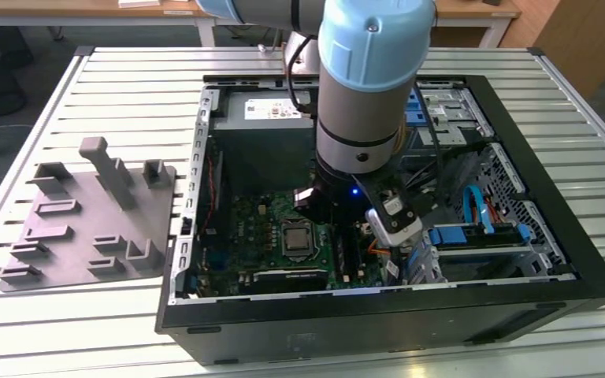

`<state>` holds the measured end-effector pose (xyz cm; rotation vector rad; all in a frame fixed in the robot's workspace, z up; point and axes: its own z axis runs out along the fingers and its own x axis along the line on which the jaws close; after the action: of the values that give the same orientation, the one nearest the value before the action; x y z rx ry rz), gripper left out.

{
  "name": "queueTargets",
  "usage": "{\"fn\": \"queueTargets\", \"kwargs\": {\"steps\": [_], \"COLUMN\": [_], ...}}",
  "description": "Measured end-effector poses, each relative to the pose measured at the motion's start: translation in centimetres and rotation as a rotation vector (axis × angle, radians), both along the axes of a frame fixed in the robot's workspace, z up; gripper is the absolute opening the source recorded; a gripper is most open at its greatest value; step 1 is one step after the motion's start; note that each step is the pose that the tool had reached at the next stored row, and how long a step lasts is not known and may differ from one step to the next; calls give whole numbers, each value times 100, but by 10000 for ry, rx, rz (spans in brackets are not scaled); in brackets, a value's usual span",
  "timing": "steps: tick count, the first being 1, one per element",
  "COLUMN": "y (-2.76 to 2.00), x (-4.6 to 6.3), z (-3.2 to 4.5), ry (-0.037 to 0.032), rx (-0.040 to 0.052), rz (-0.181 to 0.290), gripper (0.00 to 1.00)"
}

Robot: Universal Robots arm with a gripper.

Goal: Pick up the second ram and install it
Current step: 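Insert the second ram into the second slot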

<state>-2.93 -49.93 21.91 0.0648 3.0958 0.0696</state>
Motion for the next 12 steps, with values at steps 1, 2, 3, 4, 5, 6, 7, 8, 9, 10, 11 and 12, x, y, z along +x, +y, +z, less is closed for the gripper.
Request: {"fn": "queueTargets", "kwargs": {"steps": [1,2,3,4,5,6,7,8,9,10,11,12], "y": [3,4,4,4,5,5,6,8,11,15,19,26], "x": [0,1,0,0,0,1,1,1,2,2,3,4], "z": [-2,-4,-4,-6,-7,-9,-10,-12,-13,-13,-14,-16], "ry": [-1,-1,0,0,1,1,0,0,-1,0,0,0], "rx": [1,-1,-6,-12,-20,-25,-28,-30,-31,-34,-35,-36], "rz": [-9,-21,-44,-67,-85,-97,-108,-116,-118,-119,-120,-120], "gripper": [14,14,14,14,14,14,14,14,14,14,14,14]}}
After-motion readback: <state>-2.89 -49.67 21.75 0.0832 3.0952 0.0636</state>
